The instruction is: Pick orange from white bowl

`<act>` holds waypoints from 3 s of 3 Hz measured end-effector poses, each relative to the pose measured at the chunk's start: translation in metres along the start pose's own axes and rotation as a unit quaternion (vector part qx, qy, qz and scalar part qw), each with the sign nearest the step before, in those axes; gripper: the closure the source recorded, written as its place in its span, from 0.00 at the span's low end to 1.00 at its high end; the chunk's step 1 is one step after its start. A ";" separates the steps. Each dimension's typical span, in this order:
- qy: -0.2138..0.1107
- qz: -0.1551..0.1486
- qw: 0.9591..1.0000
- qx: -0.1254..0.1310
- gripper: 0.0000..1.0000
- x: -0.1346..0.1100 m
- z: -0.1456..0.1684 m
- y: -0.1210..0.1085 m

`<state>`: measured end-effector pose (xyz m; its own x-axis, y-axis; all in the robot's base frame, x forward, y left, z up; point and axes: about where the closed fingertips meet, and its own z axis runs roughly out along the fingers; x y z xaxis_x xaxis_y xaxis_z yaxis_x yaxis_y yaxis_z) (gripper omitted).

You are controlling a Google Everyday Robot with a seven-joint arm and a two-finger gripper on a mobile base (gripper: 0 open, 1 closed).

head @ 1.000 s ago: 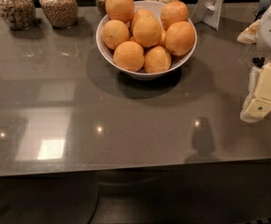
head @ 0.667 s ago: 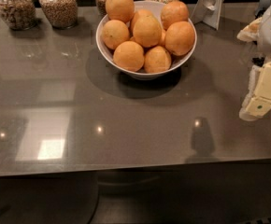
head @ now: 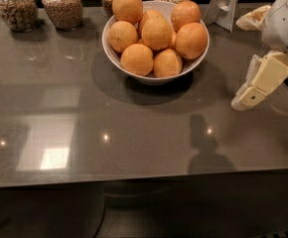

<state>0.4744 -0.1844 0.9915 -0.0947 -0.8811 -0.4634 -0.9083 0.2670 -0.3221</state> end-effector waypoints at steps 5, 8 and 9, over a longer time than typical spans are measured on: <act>-0.135 0.097 0.983 0.082 0.00 -0.054 0.080 -0.099; -0.132 0.066 0.980 0.133 0.33 -0.052 0.111 -0.146; -0.122 0.058 0.981 0.141 0.25 -0.045 0.115 -0.153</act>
Offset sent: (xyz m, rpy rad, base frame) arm 0.1152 0.0504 0.0132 0.2746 -0.1085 -0.1404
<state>0.6642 -0.1404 0.9666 -0.0598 -0.7277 -0.6833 -0.7447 0.4883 -0.4549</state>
